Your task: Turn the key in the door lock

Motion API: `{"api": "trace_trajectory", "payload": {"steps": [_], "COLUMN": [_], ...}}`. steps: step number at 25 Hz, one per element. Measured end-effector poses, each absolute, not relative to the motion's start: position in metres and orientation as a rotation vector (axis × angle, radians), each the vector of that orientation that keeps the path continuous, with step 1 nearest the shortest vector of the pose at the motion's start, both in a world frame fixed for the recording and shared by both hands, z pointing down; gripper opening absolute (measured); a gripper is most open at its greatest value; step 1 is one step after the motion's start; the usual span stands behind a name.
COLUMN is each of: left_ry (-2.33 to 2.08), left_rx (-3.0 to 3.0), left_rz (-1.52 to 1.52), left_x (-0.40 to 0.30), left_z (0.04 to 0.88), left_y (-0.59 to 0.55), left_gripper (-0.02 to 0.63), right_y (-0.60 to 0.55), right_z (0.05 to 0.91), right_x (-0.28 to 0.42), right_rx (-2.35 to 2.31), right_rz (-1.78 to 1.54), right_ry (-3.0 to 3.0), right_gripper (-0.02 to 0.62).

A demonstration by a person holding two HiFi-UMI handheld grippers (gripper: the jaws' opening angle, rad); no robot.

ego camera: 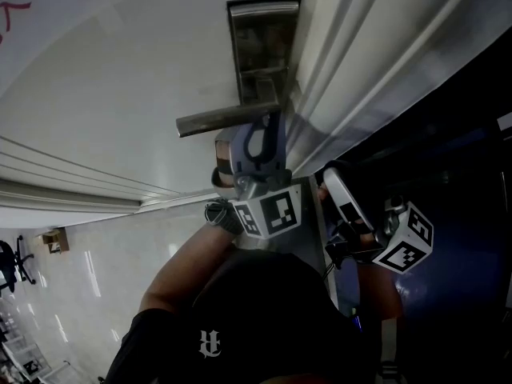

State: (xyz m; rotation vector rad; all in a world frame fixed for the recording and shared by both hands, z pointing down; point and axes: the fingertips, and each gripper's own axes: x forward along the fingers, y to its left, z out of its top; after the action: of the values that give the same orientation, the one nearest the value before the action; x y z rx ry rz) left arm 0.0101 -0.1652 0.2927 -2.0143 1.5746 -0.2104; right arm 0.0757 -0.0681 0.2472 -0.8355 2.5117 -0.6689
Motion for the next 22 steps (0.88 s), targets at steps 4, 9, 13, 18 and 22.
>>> {"api": "trace_trajectory", "payload": {"steps": [4,9,13,18,22], "left_ry": [1.51,1.4,1.296,1.16,1.047], "left_rx": [-1.899,-1.806,-1.754,-1.64,-1.525], "left_rz": [-0.226,-0.3,-0.397,-0.549,-0.671], "left_x": [0.014,0.017,0.02,0.023,0.025], "left_z": [0.296,0.299,0.301,0.305,0.31], "left_y": [-0.161,-0.16,-0.16,-0.16,-0.16], "left_gripper": [0.032,0.02,0.018,0.014,0.011], "right_y": [-0.071,-0.073,-0.073,-0.073,-0.074], "right_z": [0.25,0.252,0.252,0.252,0.252], "right_x": [0.077,0.079,0.08,0.078,0.078], "right_rx": [-0.85,-0.865,-0.864,-0.856,-0.85], "right_rz": [-0.68,-0.682,-0.678,-0.677,-0.676], "right_ry": [2.504,2.491,2.482,2.475,2.468], "right_gripper": [0.017,0.017,0.017,0.017,0.017]}}
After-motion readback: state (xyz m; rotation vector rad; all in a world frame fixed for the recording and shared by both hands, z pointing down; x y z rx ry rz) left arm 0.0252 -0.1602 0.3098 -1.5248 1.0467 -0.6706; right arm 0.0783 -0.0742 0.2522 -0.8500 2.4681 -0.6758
